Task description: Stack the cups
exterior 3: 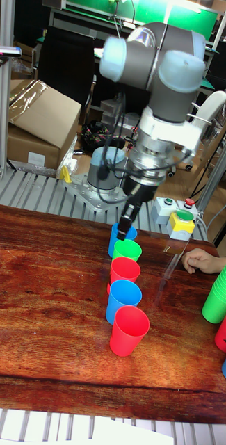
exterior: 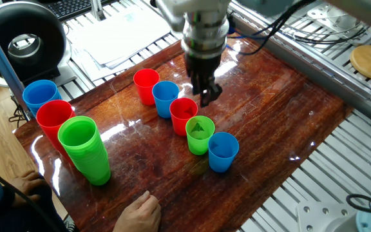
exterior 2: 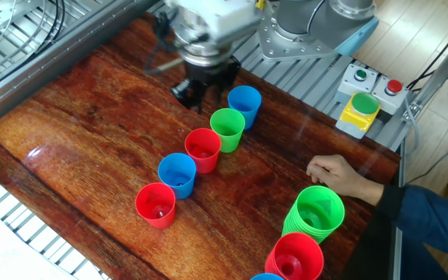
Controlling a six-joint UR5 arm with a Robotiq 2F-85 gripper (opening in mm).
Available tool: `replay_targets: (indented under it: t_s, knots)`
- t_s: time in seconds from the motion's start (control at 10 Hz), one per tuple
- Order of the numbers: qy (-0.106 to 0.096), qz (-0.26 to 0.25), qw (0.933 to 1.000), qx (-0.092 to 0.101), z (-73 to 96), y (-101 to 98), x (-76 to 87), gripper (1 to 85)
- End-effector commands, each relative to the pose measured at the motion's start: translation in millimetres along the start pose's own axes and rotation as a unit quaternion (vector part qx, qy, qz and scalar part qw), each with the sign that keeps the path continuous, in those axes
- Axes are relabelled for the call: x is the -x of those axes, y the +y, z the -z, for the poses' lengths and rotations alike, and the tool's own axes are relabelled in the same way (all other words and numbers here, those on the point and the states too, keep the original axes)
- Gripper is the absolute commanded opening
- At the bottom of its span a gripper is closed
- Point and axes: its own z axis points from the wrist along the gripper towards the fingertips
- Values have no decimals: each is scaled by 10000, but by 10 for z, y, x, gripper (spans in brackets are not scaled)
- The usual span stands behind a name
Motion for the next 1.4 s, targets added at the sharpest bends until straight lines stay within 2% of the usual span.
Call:
replay_targets:
  t_s: [0.0,0.2,0.4,0.5,0.6,0.7,0.9,1.0,1.1,1.2,1.3]
  knots:
    - [92,-366,9991,180,273,-242,-309,427]
    - [168,-600,9979,196,351,-301,-468,433]
    - [194,-854,9961,131,342,-324,-483,433]
    - [134,-1214,9922,257,345,-251,-433,437]
    - [34,-1639,9849,558,364,-100,-357,437]
    - [0,-1941,9792,594,374,-73,-348,437]
    - [-71,-2097,9762,553,372,-103,-311,433]
    - [-84,-2263,9726,522,370,-122,-303,433]
    - [-181,-2483,9667,597,376,-99,-239,433]
    - [-372,-2661,9619,517,377,-169,-150,443]
    - [-531,-2506,9659,373,378,-258,-92,470]
